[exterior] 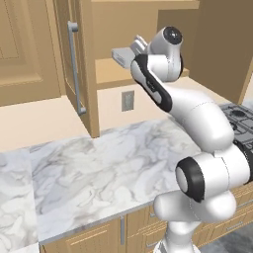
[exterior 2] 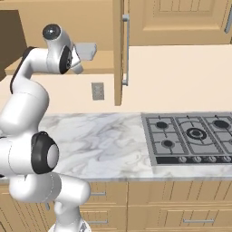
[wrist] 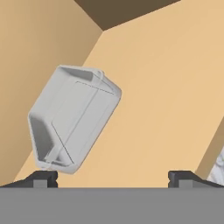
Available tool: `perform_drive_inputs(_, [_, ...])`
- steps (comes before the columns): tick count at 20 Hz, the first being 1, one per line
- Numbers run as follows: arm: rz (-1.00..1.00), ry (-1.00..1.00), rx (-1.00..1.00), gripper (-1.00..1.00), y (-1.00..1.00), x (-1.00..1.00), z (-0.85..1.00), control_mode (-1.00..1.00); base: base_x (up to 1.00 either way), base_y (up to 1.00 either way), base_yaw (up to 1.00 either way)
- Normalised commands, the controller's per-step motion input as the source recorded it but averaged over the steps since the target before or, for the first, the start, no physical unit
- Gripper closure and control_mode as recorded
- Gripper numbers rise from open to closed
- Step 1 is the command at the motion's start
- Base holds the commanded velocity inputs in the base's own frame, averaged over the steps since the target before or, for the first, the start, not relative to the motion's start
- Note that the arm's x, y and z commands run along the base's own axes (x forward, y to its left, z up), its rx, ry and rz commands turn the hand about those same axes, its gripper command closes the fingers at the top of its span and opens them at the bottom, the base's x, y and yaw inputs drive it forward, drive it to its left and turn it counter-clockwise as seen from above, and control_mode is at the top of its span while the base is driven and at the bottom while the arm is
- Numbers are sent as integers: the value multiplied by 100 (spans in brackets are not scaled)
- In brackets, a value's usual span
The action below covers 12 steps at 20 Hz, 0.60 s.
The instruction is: Retrieve the tupperware and aluminum foil from the cabinet and place them on the dining counter near the plate with steak and bell pepper to prepare for storing leftovers.
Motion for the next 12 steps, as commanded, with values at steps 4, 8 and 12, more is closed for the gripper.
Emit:
perform_drive_inputs(4, [0,0,2,-100,2,21,2,-100,0,0,0])
perform_drive_inputs(8, [0,0,0,-100,0,0,14,-100,0,0,0])
perform_drive_inputs(12, [0,0,0,-100,0,0,20,-100,0,0,0])
